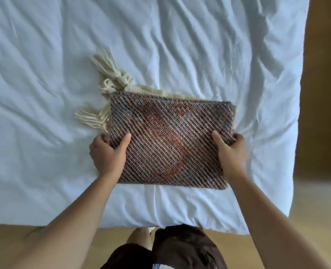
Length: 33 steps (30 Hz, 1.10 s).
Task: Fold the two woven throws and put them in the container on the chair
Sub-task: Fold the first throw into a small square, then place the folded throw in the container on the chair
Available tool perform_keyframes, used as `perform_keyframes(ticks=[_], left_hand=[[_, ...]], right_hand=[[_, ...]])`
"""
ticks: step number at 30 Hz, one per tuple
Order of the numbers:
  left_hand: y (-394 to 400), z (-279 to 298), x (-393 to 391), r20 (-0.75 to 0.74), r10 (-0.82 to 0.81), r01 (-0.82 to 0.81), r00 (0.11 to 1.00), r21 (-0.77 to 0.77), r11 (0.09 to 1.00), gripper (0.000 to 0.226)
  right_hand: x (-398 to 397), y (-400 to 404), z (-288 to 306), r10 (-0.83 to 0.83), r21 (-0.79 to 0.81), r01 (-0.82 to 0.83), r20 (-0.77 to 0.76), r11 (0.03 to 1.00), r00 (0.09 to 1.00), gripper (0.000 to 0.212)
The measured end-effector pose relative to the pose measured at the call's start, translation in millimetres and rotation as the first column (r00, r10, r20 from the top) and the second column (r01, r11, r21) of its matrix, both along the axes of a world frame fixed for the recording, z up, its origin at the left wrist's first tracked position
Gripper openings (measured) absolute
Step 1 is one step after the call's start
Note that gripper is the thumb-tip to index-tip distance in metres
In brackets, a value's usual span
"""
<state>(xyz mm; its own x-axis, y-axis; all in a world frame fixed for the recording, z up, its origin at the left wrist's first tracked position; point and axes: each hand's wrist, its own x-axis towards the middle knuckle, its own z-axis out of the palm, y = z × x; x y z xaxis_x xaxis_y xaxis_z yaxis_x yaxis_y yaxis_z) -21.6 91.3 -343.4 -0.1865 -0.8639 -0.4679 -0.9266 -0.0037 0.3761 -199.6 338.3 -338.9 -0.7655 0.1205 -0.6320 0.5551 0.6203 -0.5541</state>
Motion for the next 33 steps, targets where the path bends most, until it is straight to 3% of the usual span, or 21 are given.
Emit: perform_keyframes(ticks=[1,3,5,6,12,17,25,33], left_hand=[[-9.3,4.4,1.0,-0.077,0.095,-0.079,0.992,0.193,0.978,0.082],[-28.4,12.3,-5.5,-0.229,0.243,-0.083,0.943,0.546,0.834,0.071],[-36.9,29.1,-19.9,-0.303,0.269,0.031,0.914,0.714,0.699,0.056],[-37.0,40.1,-26.3,-0.320,0.234,0.083,0.918,0.732,0.676,0.052],[-20.0,128.6,-33.2,-0.422,0.047,0.282,0.905,0.681,0.676,0.037],[8.8,216.1,-37.1,-0.586,-0.026,0.468,0.810,0.618,0.632,0.036],[165.0,349.0,-74.3,-0.815,-0.152,0.771,0.559,0.444,0.457,0.027],[389.2,452.2,-96.1,-0.926,-0.200,0.943,0.322,0.294,0.156,0.027]], right_hand=[[-5.3,3.2,1.9,-0.068,-0.103,0.080,0.118,0.991,0.991,0.069],[-15.3,9.6,4.7,-0.071,-0.281,0.159,0.300,0.947,0.951,0.060],[-16.5,11.7,14.6,-0.055,-0.400,0.209,0.365,0.892,0.929,0.049],[-14.1,11.4,22.5,-0.049,-0.420,0.202,0.346,0.885,0.937,0.049],[24.4,28.0,107.1,-0.154,-0.395,0.180,0.098,0.901,0.983,0.045],[68.5,81.0,216.1,-0.295,-0.454,0.218,-0.106,0.864,0.950,0.033],[158.9,235.3,353.2,-0.632,-0.516,0.422,-0.347,0.746,0.693,0.040],[232.3,422.3,440.5,-0.796,-0.606,0.518,-0.493,0.604,0.351,0.039]])
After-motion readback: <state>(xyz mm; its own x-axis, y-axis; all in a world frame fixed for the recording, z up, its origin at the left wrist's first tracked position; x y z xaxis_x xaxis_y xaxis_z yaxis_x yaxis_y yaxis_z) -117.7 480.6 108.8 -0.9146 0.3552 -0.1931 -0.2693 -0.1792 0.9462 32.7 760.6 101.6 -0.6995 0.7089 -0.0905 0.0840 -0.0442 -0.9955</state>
